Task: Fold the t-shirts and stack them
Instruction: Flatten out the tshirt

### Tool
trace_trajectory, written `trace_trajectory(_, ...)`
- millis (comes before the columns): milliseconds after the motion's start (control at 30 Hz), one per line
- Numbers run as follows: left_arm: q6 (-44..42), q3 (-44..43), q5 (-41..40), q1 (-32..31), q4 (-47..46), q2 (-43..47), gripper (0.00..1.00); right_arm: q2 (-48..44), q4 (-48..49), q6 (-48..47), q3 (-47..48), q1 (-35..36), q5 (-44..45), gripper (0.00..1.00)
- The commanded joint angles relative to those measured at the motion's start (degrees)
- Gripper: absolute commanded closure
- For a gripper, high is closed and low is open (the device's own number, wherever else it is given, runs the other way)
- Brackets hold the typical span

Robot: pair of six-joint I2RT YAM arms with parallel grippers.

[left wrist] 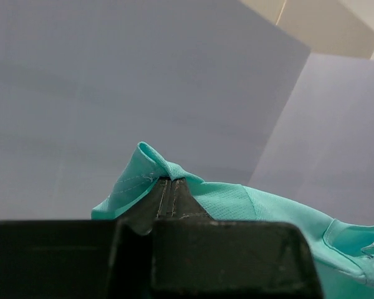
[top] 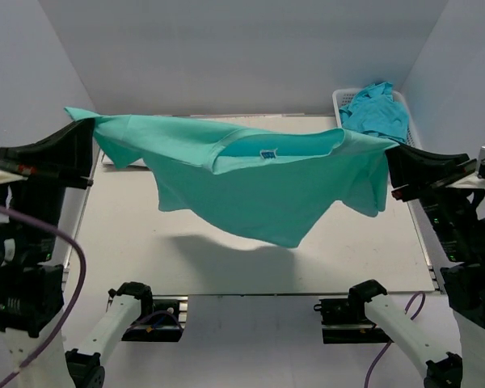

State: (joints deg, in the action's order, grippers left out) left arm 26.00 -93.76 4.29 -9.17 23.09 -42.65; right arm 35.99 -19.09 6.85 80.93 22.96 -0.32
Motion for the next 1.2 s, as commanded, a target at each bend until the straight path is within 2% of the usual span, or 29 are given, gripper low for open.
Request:
trace_trajectory(0,0.9,-2.0,-1.7,0.4,2.7,-0.1,1.0,1.0,0.9,-0.6,2.8,-0.2,-3.6,1.0)
trace_trajectory(100,1.4,-3.1,-2.4,0.4,3.7,-1.7,1.0,2.9,0.7,0.3,3.5,-0.2,-0.4,1.0)
trace_trajectory(267,2.0,-2.9,-4.1,0.4,5.0,-8.4,1.0,11.2,0.5,1.5,2.8,-0.1,12.9,1.0)
trace_trajectory(467,3.2,4.5,-5.7,0.4,3.2,-22.6,1.0,26.0,2.3,2.3,-2.8,-1.1,17.7,1.0)
trace_trajectory(533,3.2,9.3,-7.9,0.4,1.0,-26.8,1.0,33.0,3.9,3.4,-5.0,-1.4,18.6,1.0)
trace_trajectory(600,3.2,14.0,-9.1,0.4,-3.0,-34.6,1.0,36.9,4.5,4.5,-6.0,-3.0,18.6,1.0)
trace_trajectory(633,3.2,14.8,-9.7,0.4,-4.0,-38.0,0.89,43.6,4.9,5.3,-6.4,-3.6,17.6,1.0)
trace_trajectory(667,4.1,14.8,-11.7,0.4,-4.0,-41.9,0.79,46.2,5.3,5.6,-6.0,-4.8,16.8,1.0)
trace_trajectory(700,4.1,12.0,-11.7,0.4,-1.4,-50.3,0.64,48.7,5.4,6.1,-5.7,-5.8,16.3,1.0)
trace_trajectory(733,4.1,9.3,-10.0,0.4,0.7,-54.5,0.42,56.7,5.7,5.4,-4.2,-6.9,13.7,0.9)
trace_trajectory(767,4.1,2.7,-10.0,0.4,3.8,-58.6,0.36,59.5,3.9,5.6,-0.8,-7.2,13.7,0.75)
trace_trajectory(800,4.8,-0.9,-10.0,0.4,7.0,-62.0,0.32,62.2,0.2,5.8,4.0,-7.6,13.5,0.35)
trace_trajectory(833,4.9,-4.0,-10.0,0.4,12.7,-67.3,0.01,68.1,-1.7,4.6,6.4,-7.8,13.6,0.27)
trace_trajectory(900,3.6,-9.2,-10.8,-0.2,16.1,-69.5,0.0,69.8,-5.1,2.4,10.9,-7.4,13.6,0.1)
trace_trajectory(967,2.6,-7.7,-10.8,-0.8,16.6,-67.8,0.0,68.4,-3.9,1.9,10.0,-7.2,13.1,0.1)
trace_trajectory(1033,2.0,-4.8,-7.0,-0.8,15.2,-65.1,0.0,64.3,-0.3,1.7,5.1,-7.3,11.1,0.1)
trace_trajectory(1133,2.7,3.0,-1.7,-0.8,14.5,-58.8,0.0,60.0,2.6,0.7,-2.1,-7.2,8.3,0.1)
trace_trajectory(1167,3.4,8.2,0.5,-0.8,12.7,-57.0,0.0,59.3,2.8,-0.1,-3.2,-7.2,2.9,0.1)
